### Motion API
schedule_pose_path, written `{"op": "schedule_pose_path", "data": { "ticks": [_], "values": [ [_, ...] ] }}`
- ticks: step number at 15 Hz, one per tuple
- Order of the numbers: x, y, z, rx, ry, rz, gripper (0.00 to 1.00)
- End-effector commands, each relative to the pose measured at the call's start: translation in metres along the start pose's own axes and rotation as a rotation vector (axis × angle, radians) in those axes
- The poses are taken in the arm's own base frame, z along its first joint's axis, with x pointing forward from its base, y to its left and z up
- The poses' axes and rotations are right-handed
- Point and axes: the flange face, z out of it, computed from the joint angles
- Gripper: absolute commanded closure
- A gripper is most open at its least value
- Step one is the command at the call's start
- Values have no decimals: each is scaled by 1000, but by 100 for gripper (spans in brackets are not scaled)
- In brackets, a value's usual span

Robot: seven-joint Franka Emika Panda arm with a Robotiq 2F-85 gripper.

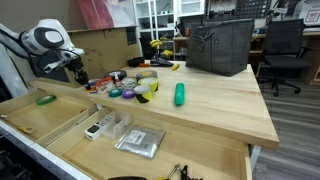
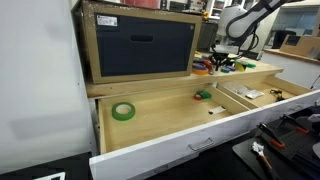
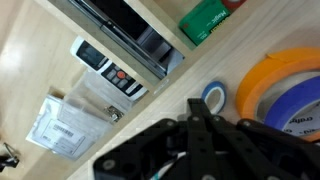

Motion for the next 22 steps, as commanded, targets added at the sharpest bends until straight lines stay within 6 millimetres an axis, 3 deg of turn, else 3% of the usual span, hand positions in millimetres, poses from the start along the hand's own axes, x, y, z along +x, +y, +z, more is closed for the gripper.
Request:
{"op": "schedule_pose_path", "data": {
  "ticks": [1,13,22],
  "values": [
    [3,-11,2,26,-6,76,100],
    [1,-36,8,69,4,64,100],
    [0,-25,1,121,11,-73,100]
  ]
}}
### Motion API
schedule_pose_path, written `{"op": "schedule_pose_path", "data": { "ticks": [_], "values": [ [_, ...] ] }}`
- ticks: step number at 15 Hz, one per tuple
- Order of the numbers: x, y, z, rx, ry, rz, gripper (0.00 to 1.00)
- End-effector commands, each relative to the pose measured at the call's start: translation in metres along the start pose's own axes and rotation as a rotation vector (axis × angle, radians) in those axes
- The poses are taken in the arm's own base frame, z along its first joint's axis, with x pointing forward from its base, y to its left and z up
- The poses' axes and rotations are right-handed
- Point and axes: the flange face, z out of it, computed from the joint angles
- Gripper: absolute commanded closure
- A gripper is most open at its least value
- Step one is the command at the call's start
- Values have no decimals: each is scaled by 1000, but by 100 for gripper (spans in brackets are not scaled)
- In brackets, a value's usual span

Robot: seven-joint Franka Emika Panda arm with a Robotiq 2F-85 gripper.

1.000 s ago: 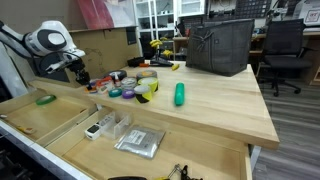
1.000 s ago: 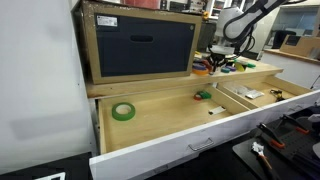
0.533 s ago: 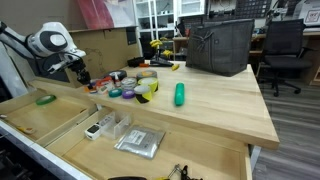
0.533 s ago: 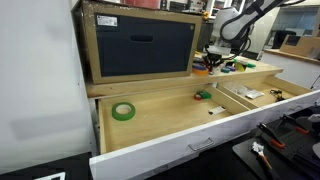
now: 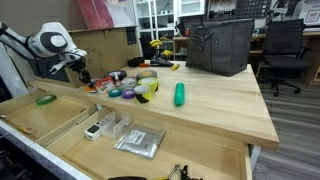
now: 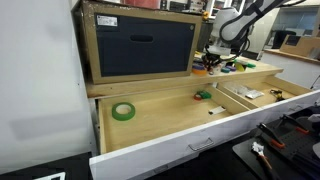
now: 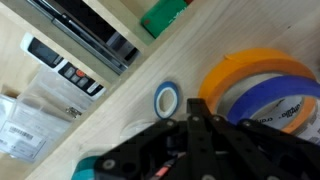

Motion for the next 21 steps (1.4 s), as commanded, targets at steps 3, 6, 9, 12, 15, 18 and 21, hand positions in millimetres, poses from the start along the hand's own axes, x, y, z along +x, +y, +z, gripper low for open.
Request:
{"op": "schedule_pose_path", "data": {
  "ticks": [3,6,9,12,15,18,21],
  "values": [
    [-1,15,-9,27,-20,-75,100],
    [0,22,-9,24,-30,-90,100],
    [4,26,-7,22,-26,-88,100],
    [9,25,-3,28,-23,-88,100],
    [8,21,-1,36,-16,-96,100],
    [6,17,3,41,-20,-105,100],
    [3,13,9,36,-24,-121,100]
  ]
}}
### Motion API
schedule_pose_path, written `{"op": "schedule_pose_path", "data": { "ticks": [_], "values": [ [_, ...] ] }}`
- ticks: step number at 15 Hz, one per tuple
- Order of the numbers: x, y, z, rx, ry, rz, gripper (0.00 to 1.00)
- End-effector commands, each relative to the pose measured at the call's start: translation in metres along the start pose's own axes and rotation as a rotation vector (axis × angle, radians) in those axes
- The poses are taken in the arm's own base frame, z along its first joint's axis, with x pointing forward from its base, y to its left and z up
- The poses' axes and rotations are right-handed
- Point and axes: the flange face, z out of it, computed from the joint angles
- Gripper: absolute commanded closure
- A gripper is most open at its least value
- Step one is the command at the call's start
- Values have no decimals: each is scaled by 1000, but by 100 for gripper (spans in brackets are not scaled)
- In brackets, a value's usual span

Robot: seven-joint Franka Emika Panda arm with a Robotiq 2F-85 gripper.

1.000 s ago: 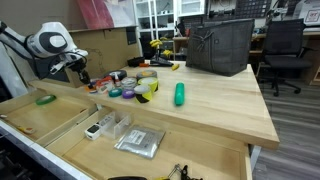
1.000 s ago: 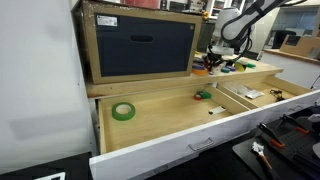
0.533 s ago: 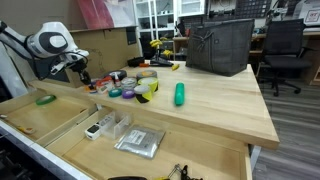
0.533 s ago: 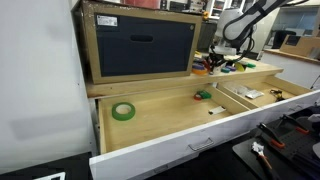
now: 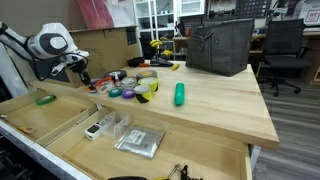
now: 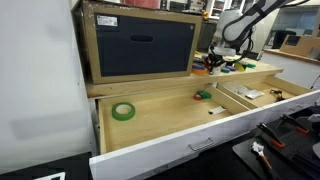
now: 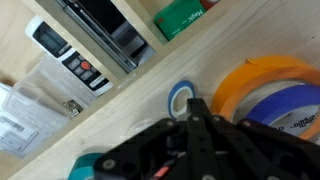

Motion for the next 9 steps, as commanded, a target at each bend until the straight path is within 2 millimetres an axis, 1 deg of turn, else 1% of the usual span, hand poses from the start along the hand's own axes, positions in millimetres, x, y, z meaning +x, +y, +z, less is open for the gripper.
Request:
{"op": "schedule_pose_path", "data": {
  "ticks": [1,3,9],
  "values": [
    [-2,-5,6,18,-4,-22,100],
    [-1,-5,8,14,-4,-23,100],
    [5,-6,4,20,3,-21,100]
  ]
}}
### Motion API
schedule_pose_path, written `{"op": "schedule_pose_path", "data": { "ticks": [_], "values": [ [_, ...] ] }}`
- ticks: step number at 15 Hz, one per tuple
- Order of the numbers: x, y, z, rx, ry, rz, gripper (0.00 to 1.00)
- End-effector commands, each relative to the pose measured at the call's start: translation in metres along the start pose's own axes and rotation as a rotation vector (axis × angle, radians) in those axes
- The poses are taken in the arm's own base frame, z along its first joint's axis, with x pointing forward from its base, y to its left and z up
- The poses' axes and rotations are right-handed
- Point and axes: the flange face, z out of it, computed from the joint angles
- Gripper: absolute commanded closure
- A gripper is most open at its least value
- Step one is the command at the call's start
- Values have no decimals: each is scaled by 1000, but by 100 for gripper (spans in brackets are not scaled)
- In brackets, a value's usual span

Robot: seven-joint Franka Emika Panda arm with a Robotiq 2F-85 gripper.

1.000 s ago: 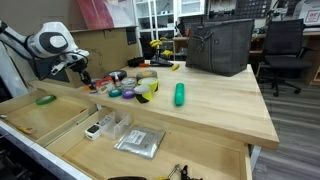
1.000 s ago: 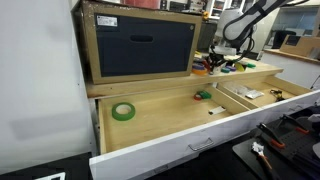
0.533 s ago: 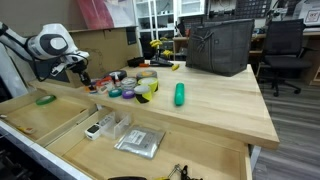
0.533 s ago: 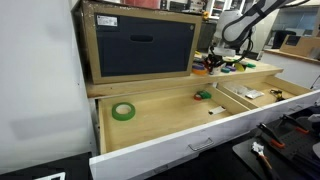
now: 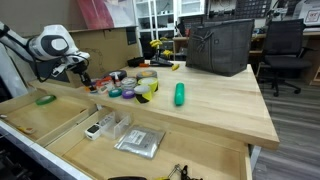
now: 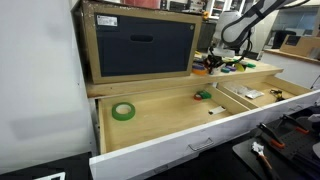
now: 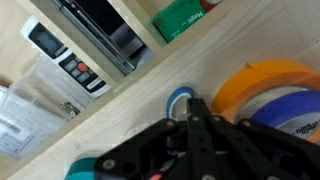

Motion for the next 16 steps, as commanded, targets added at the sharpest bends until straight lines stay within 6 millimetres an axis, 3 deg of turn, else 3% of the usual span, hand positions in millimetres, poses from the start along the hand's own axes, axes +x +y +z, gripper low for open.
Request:
{"op": "schedule_pose_path", "data": {
  "ticks": [1,16],
  "values": [
    [7,-3,-5,24,6,-17,100],
    [10,10,-4,21,-37,-17,100]
  ]
}}
